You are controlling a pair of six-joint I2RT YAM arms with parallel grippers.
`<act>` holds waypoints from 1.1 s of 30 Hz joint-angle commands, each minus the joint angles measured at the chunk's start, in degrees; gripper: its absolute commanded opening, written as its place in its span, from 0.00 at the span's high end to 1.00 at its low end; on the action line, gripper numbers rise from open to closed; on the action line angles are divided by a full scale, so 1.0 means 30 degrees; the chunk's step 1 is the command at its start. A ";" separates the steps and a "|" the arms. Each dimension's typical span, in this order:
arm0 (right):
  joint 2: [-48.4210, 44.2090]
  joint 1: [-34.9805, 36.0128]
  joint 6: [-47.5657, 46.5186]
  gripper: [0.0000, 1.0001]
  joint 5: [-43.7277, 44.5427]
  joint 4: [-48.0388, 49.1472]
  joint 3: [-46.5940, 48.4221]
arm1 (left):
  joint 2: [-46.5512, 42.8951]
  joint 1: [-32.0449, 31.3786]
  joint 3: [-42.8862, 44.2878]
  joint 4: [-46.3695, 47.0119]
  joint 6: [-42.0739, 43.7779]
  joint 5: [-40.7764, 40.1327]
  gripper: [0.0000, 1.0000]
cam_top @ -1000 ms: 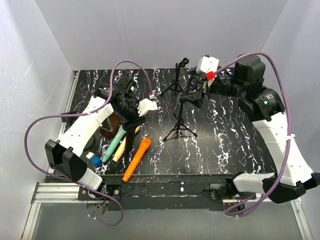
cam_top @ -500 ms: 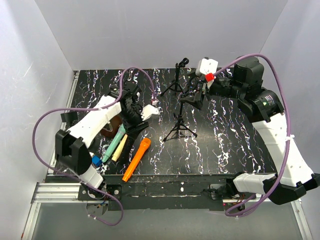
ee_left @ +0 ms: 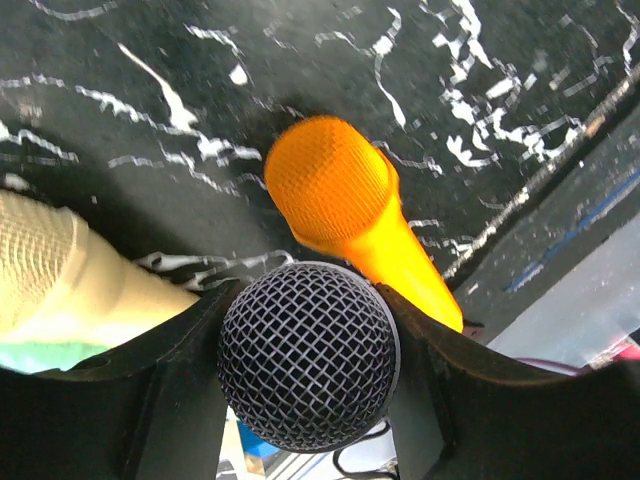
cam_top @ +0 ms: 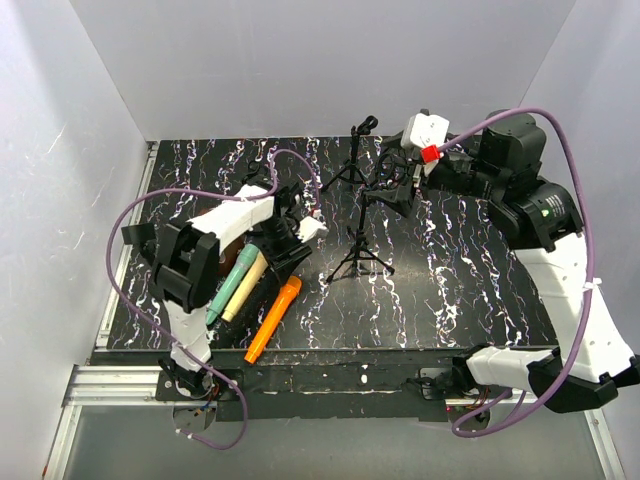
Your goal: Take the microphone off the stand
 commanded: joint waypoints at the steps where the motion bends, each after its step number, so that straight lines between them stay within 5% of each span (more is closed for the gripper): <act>1: -0.0576 0.0070 0.0248 0.03 0.0635 -0.0105 0.1168 | 0.1693 -0.0100 0.0691 0.2149 -0.1060 -0.0204 1.00; 13: -0.0985 0.0040 0.0567 0.02 0.2917 -0.0898 0.1843 | 0.2898 -0.0071 0.1918 0.3763 -0.2935 -0.1846 0.51; 30: -0.2362 -0.0837 0.3909 0.02 0.5203 0.0128 -0.0206 | 0.1641 -0.0071 0.2828 0.2297 -0.3491 -0.0792 0.41; 33: -0.2918 -0.1859 0.6567 0.02 0.6435 0.0538 -0.0763 | 0.0647 -0.0071 0.3472 0.2472 -0.3522 0.0258 0.40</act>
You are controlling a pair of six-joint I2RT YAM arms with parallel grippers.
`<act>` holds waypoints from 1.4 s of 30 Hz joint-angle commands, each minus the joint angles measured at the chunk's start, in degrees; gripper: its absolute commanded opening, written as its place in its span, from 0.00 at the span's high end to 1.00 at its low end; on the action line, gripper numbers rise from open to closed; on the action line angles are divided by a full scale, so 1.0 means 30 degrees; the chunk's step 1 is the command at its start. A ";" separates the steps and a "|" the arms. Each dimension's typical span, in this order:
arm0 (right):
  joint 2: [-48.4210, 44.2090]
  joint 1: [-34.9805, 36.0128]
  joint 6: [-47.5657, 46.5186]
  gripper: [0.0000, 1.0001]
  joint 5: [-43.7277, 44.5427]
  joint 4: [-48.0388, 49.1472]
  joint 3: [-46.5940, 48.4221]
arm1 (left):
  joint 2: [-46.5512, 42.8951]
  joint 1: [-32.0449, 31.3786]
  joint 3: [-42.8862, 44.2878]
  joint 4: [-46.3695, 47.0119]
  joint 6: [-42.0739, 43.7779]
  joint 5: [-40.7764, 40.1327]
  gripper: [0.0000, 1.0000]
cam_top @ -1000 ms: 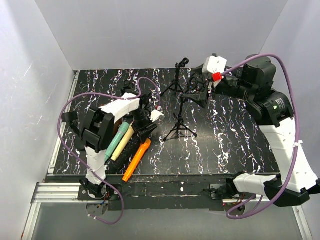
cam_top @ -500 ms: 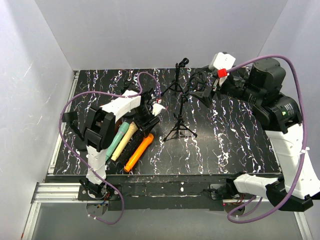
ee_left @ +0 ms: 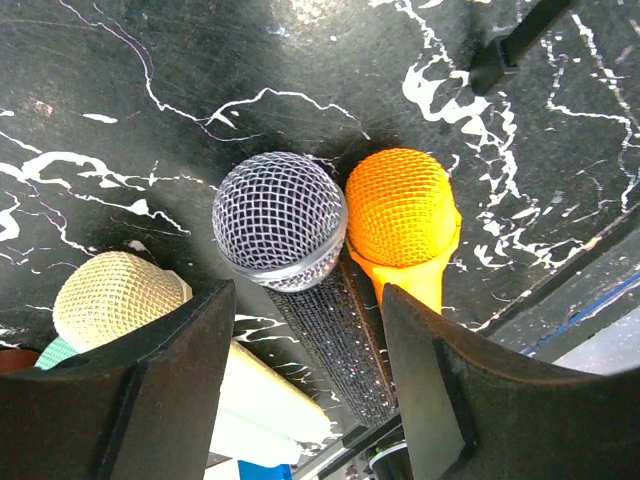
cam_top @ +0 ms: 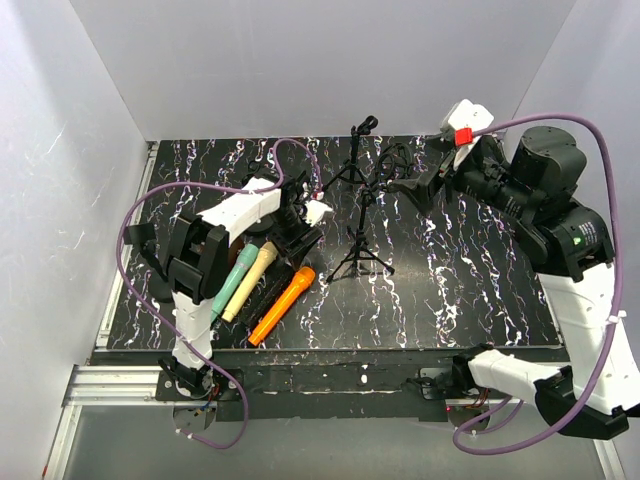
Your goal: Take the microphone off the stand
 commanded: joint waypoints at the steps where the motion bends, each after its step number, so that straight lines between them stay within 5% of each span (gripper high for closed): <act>1: -0.0879 -0.1788 0.3920 0.04 0.1446 0.1041 -0.0742 | -0.2495 -0.0071 0.1011 0.0476 -0.0200 0.1775 0.39; 10: -0.3808 -0.6420 0.8175 0.05 0.2212 -0.0860 -0.4517 | -0.9413 -0.0071 -0.2942 1.2511 0.0121 0.7372 0.28; 16: -0.4396 -0.7917 0.8211 0.08 -0.4459 -0.0865 -0.9642 | -0.8040 -0.0071 -0.0426 1.4008 0.0182 1.1208 0.27; 22: -0.5218 -0.7977 0.7885 0.02 -0.7307 0.4608 -1.4538 | -0.6313 -0.0363 0.0981 1.5654 -0.1485 1.3410 0.26; 28: -0.2527 -0.7831 0.9260 0.06 -1.1647 0.6520 -1.4866 | -0.4876 -0.1095 0.2300 1.6824 -0.3536 1.3852 0.28; 37: -0.0208 -0.7450 0.9349 0.13 -1.2148 0.6489 -1.3635 | -0.3526 -0.1711 0.3590 1.7235 -0.4680 1.4877 0.49; 42: -0.0060 -0.7303 1.0169 0.14 -1.1944 0.7397 -1.3897 | -0.3672 -0.1682 0.3649 1.6622 -0.4945 1.4761 0.51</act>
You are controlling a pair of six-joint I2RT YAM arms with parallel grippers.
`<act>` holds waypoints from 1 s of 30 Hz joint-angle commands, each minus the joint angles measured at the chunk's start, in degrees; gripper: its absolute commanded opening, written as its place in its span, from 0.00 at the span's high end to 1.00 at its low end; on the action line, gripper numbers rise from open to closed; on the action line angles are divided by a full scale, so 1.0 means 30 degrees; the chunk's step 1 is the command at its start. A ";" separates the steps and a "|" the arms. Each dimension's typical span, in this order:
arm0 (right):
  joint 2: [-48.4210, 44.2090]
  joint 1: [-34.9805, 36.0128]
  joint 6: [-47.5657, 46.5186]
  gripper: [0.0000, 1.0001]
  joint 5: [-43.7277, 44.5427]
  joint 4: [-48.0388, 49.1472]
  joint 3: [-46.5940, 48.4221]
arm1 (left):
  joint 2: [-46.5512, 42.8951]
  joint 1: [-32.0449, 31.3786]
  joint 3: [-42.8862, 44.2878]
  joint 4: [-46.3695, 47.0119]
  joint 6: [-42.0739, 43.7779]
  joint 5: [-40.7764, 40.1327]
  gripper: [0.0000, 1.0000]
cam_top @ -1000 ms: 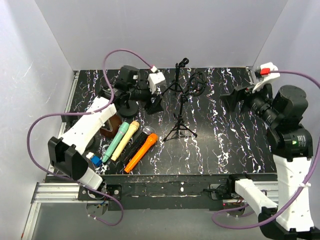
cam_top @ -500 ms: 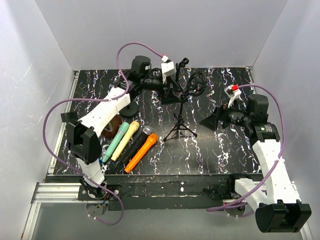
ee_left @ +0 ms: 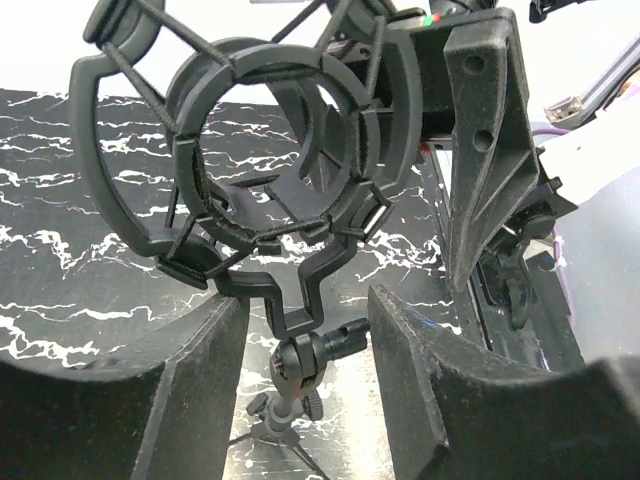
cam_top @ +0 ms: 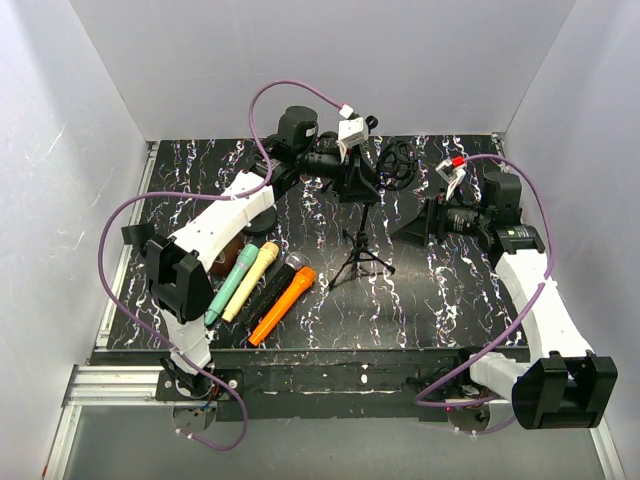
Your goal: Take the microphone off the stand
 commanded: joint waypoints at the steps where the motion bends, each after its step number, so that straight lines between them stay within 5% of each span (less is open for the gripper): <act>1: -0.0097 0.0281 0.0815 0.14 -0.0389 0.1642 0.0608 | -0.0161 0.0030 0.0611 -0.0340 -0.0552 0.0422 0.55; 5: -0.0243 0.0808 0.0525 0.16 0.0139 0.1410 0.0490 | -0.0160 0.0030 0.0086 0.0534 -0.1836 0.0044 0.73; 8: -0.0419 0.1451 -0.0177 0.17 0.0839 0.1088 0.0548 | -0.0394 0.0030 -0.0384 0.1210 -0.3242 -0.0892 0.99; 12: -0.0303 0.2010 0.0343 0.17 0.1895 0.1437 0.0461 | -0.1126 0.0030 -0.0854 0.1505 -0.4212 -0.3230 1.00; 21: 0.2506 0.2215 0.3624 0.29 0.2133 0.3544 0.1045 | -0.2915 -0.0907 -0.1440 0.0482 -0.5503 -1.6268 1.00; 30: 0.6578 0.2187 0.7492 0.56 0.1957 0.5684 0.2949 | -0.3061 -0.0907 -0.1938 -0.0399 -0.5299 -1.8297 1.00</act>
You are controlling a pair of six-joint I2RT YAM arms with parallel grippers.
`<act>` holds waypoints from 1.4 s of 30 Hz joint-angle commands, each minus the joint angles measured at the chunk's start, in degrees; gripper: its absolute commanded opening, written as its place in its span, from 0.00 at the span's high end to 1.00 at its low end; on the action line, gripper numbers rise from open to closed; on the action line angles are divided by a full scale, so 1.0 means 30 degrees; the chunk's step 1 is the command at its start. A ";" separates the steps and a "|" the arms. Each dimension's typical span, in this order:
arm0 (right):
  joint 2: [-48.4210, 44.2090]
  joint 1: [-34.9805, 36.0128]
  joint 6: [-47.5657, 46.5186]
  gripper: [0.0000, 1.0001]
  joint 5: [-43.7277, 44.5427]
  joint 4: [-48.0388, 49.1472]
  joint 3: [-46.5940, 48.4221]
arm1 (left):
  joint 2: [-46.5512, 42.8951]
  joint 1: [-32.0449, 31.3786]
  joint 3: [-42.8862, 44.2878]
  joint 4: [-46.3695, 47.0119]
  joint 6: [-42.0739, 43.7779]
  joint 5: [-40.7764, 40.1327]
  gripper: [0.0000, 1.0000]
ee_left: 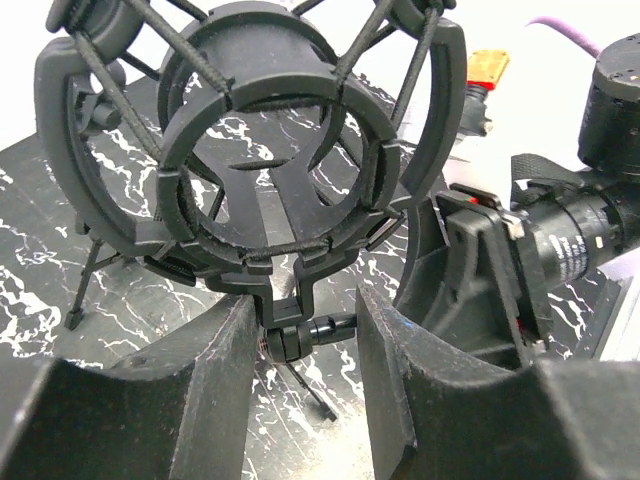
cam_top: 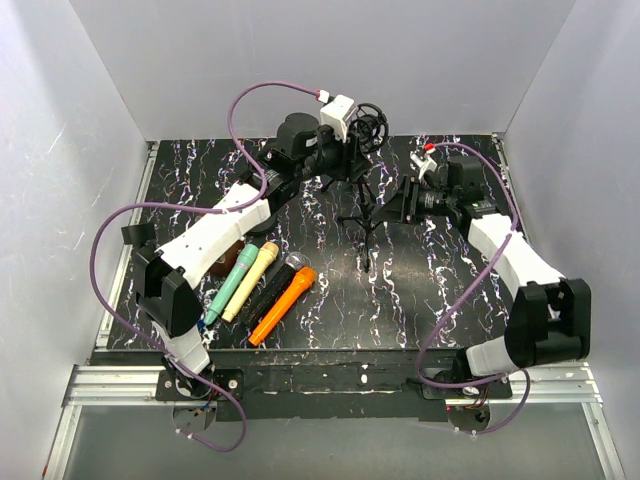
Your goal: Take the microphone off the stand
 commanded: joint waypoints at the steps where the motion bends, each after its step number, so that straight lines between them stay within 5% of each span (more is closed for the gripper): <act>1: 0.1400 0.0015 0.2242 0.58 -0.0367 0.1978 0.1857 | -0.1094 0.0273 -0.0510 -0.1018 0.0705 -0.3100 1.00; 12: 0.4215 -0.0541 0.3326 0.47 -0.0455 0.0836 0.3266 | -0.0977 0.0360 -0.0452 -0.1663 0.0881 -0.3276 1.00; 38: 0.7205 -0.0600 0.5056 0.63 -0.3562 0.4438 0.3647 | -0.0274 0.0390 0.0427 -0.2015 0.1086 -0.2778 1.00; 42: 0.7439 -0.0600 0.5173 0.56 -0.3504 0.4381 0.3822 | -0.0244 0.0390 0.0514 -0.2074 0.1086 -0.2807 1.00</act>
